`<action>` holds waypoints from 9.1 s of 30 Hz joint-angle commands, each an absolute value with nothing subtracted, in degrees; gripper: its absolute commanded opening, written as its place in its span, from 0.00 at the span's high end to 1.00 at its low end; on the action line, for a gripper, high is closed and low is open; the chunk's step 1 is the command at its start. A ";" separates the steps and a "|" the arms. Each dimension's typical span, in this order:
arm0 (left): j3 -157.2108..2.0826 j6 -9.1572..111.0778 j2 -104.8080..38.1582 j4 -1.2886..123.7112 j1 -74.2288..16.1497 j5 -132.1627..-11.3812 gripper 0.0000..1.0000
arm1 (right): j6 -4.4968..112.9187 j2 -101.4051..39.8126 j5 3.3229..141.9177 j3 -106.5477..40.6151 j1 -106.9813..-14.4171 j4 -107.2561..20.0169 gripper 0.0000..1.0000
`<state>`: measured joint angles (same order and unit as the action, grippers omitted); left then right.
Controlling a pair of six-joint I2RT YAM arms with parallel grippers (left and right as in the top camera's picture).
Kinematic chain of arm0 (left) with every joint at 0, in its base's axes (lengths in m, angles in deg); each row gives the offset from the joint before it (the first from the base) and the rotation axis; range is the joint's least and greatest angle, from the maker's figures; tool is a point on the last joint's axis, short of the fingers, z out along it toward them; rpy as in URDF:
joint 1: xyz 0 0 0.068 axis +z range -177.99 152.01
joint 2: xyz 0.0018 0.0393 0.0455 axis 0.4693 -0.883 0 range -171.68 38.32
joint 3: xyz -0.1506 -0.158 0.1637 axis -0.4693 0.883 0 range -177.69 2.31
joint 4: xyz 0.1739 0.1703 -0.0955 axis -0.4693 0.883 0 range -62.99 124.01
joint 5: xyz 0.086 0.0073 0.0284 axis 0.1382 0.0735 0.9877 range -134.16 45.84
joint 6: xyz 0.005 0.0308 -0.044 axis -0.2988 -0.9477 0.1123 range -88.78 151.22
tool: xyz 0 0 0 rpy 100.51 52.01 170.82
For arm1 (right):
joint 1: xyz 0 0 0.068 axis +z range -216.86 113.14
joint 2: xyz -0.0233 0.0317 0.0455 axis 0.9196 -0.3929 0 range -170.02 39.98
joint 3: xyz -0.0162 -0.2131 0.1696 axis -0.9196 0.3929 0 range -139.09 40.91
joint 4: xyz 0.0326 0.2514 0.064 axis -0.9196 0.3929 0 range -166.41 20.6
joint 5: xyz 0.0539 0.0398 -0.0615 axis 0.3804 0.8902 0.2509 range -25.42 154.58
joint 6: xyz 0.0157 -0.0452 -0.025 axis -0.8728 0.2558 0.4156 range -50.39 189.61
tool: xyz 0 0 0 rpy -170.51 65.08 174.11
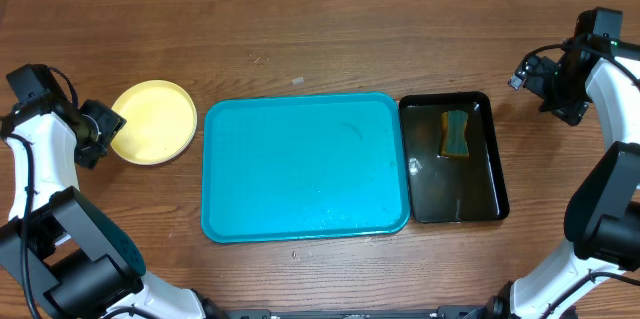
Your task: Clean dirty plates on tray and stack at the side
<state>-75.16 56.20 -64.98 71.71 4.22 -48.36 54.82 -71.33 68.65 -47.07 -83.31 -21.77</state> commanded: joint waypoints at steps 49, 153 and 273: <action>-74.96 38.49 -65.42 64.63 -23.94 -70.55 0.00 | 54.56 -69.97 68.52 -48.10 -83.38 -22.08 0.00; -74.96 38.49 -65.42 64.63 -23.94 -70.55 0.00 | 61.07 39.81 67.60 38.28 -61.34 -66.91 0.00; -56.08 39.08 -15.98 68.83 -31.59 -58.70 0.00 | 72.37 39.81 67.17 40.46 -63.57 -71.76 0.00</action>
<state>-63.44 39.78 -20.35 69.03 -32.07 -58.46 72.77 39.24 67.95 39.85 -63.44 -71.61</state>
